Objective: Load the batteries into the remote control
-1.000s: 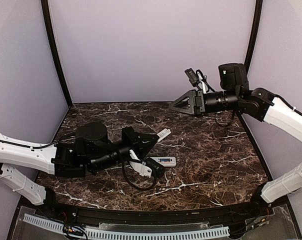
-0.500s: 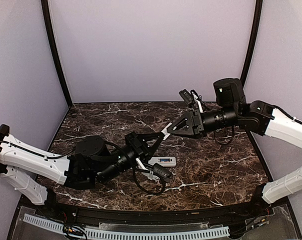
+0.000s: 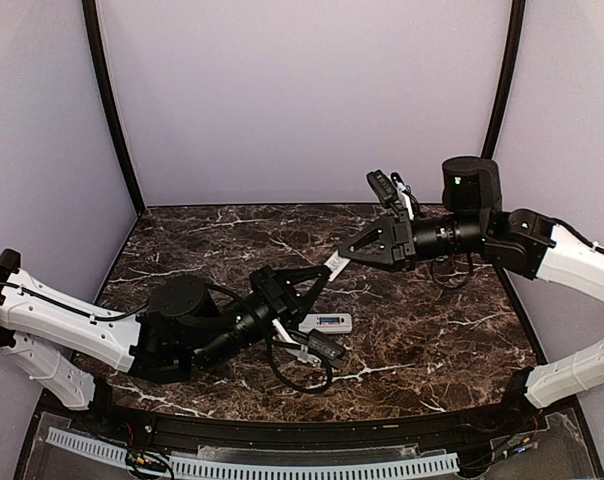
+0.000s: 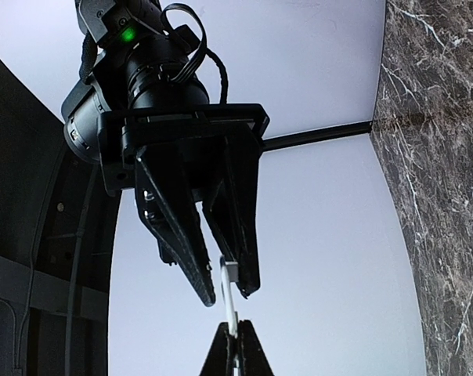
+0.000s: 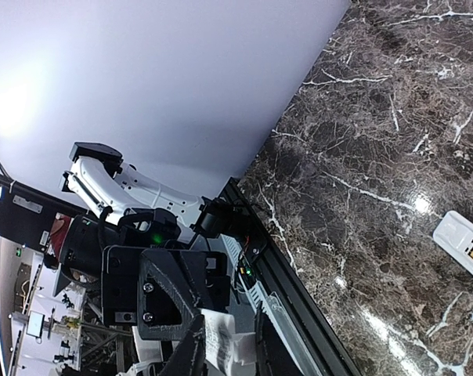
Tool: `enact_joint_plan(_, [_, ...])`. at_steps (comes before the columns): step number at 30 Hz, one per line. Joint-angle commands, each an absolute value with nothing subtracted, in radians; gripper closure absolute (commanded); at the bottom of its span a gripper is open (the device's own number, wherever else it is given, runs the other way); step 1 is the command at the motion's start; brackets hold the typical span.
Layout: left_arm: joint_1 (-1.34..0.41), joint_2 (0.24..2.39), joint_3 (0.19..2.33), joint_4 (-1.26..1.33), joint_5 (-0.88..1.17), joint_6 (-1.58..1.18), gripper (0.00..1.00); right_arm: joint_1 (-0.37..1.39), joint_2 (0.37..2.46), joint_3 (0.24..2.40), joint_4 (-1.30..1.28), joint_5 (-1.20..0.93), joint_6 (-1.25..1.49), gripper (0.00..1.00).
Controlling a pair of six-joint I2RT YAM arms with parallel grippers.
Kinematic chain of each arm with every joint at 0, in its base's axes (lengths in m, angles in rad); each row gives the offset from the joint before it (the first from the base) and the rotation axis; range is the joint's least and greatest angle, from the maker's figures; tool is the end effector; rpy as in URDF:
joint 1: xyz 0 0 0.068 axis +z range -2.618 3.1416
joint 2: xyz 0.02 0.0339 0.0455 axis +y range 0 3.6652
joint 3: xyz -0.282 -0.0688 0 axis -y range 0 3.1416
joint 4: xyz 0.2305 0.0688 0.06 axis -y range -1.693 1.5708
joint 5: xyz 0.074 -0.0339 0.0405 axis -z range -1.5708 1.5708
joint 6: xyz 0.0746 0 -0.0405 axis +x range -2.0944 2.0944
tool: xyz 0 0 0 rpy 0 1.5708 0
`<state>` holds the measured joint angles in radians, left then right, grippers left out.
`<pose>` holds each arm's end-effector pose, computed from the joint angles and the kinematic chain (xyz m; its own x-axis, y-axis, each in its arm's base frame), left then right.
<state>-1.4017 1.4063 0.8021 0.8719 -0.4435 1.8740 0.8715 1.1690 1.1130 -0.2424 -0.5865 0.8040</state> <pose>0.0878 -0.3238 0.3475 0.7700 0.6122 0.1796 -0.2875 0.0817 0.9543 0.1443 0.2358 0.3800 -0.8355 -0.0616 -0.5460 -0.5422 0.2531 0.8012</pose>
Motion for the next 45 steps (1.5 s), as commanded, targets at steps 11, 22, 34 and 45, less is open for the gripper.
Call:
enact_joint_plan(11, [-1.413, 1.437, 0.837, 0.876, -0.45, 1.833, 1.0, 0.89, 1.15, 1.074, -0.158, -0.604, 0.836, 1.0])
enact_joint_plan(22, [-1.384, 1.468, 0.861, 0.887, -0.461, 1.763, 0.68, 0.856, 1.111, 1.055, -0.172, -0.554, 0.841, 1.0])
enact_joint_plan(34, [-1.35, 1.456, 0.904, 0.642, -0.499, 1.345, 0.33, 0.805, 1.059, 1.004, -0.175, -0.36, 0.855, 1.0])
enact_joint_plan(45, [-0.978, 1.487, 1.106, -0.273, 0.181, 0.493, 0.17, 0.673, 1.123, 0.848, 0.054, -0.199, 0.767, 1.0])
